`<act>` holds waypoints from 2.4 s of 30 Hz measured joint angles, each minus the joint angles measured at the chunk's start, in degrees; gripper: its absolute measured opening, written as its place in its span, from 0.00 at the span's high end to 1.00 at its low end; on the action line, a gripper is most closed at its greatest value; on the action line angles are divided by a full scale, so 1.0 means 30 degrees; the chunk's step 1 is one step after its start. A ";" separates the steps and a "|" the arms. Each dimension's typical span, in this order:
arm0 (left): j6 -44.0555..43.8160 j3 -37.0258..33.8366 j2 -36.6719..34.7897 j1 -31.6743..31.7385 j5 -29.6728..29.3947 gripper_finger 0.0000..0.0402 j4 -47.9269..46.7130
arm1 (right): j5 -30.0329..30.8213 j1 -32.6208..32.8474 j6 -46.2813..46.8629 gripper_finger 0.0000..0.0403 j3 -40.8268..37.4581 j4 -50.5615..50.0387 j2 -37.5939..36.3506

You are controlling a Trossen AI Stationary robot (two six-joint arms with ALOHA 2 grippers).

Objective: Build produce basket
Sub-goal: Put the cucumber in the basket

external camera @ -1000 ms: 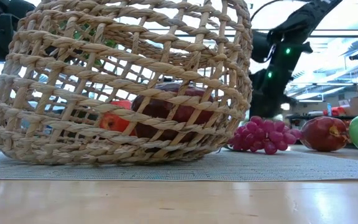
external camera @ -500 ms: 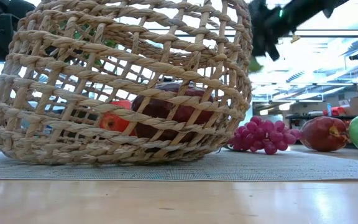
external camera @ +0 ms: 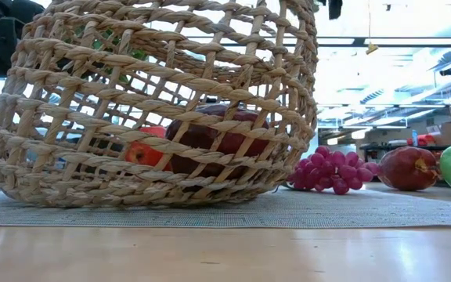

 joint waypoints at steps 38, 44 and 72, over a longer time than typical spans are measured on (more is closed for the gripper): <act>0.0004 -0.0002 0.0007 -0.0001 0.0004 0.60 0.0003 | 0.2349 0.4250 -1.4805 0.61 0.7163 -0.4532 0.7488; -0.0003 0.0003 0.0007 -0.0007 0.0007 0.60 0.0000 | 0.5038 0.5172 -2.2913 0.61 0.7815 -0.4542 0.9162; 0.0003 -0.0003 0.0007 0.0000 0.0004 0.60 0.0005 | 0.6108 0.5873 -3.8145 0.61 0.7847 -0.2703 1.1639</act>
